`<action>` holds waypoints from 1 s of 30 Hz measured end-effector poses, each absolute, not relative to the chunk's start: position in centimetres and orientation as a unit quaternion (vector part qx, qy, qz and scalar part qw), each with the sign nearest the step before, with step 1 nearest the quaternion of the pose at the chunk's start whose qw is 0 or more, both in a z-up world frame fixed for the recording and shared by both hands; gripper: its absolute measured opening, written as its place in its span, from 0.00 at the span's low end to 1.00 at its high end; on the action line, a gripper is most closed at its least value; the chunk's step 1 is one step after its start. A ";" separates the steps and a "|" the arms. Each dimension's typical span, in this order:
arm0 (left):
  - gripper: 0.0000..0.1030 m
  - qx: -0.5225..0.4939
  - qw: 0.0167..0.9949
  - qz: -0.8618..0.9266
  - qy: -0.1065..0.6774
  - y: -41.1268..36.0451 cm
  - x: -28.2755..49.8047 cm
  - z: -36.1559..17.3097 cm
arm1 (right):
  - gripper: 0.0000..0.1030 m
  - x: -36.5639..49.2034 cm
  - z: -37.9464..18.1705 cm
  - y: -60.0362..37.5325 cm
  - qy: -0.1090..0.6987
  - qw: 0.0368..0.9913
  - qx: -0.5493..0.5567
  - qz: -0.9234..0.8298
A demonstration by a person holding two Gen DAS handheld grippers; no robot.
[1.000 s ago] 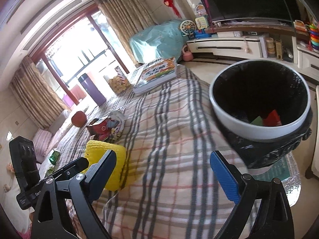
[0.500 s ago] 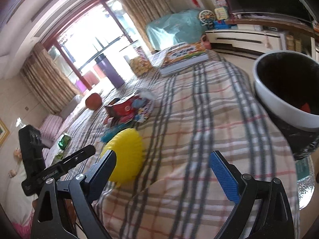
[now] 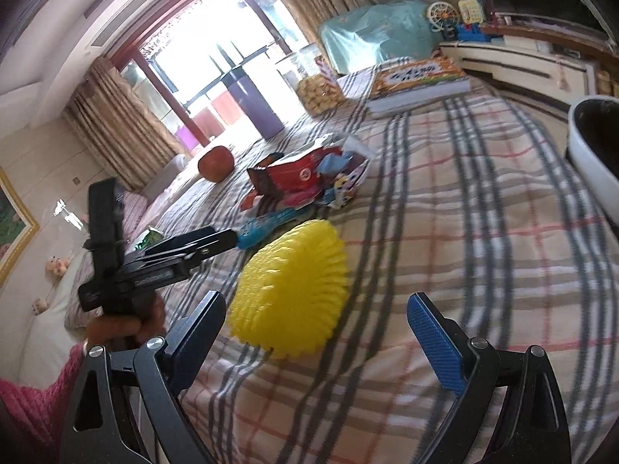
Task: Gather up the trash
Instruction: 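Move both open tools back toward the yellow mesh net and blue bottle, then grasp the yellow mesh net with the right tool while the left grasps the blue bottle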
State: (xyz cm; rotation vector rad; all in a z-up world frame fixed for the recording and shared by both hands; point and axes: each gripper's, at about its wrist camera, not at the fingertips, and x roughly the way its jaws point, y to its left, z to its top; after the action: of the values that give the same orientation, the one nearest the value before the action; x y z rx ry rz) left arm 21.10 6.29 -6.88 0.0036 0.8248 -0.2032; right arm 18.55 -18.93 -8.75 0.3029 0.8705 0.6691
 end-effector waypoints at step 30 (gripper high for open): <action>0.44 -0.019 0.897 -0.148 0.416 -1.2 17.6 -7.6 | 0.32 18.3 -9.5 -25.2 0.403 0.862 0.183 0.248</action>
State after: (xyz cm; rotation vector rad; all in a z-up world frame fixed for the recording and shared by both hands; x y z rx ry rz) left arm 17.64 -1.23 -7.63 -0.0404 0.8622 -0.3071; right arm 18.27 -25.18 -9.46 0.3845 0.8447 0.5209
